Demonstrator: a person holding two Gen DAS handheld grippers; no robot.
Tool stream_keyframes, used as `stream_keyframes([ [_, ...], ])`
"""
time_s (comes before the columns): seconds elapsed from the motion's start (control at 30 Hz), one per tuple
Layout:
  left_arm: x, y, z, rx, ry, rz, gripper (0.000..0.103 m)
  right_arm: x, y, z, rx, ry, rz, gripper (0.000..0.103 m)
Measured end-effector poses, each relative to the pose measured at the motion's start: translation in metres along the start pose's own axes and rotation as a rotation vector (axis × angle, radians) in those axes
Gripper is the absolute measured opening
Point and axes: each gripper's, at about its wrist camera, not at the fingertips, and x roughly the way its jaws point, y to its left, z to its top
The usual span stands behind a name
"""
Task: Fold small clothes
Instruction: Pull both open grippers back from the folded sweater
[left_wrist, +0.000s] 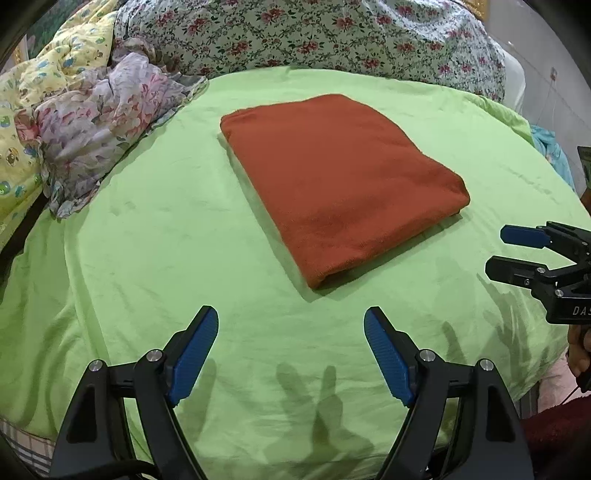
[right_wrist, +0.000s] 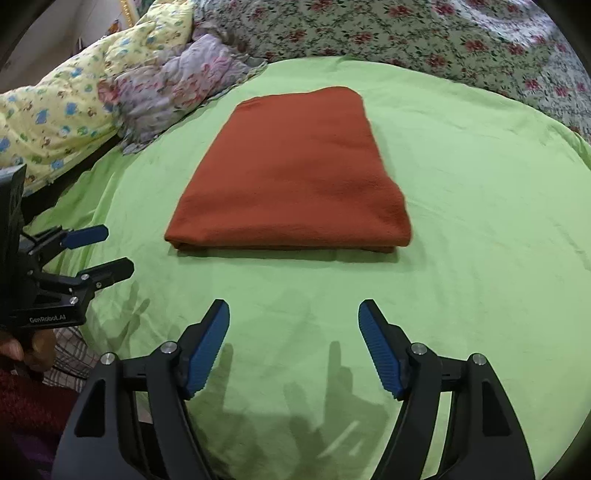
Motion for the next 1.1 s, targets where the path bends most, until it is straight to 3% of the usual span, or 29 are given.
stream_keyframes([
  [0.3,0.000,0.006,0.025,-0.035,-0.035,0.011,0.087,-0.005,0.005,0.024,-0.045,-0.080,-0.029,0.087],
  [0.53,0.022,0.007,0.041,-0.058,0.035,0.033,0.087,0.009,-0.002,0.050,-0.060,-0.051,-0.015,0.090],
  [1.1,0.059,0.020,0.080,-0.135,0.073,0.061,0.087,0.049,-0.015,0.089,-0.020,0.009,0.028,0.090],
])
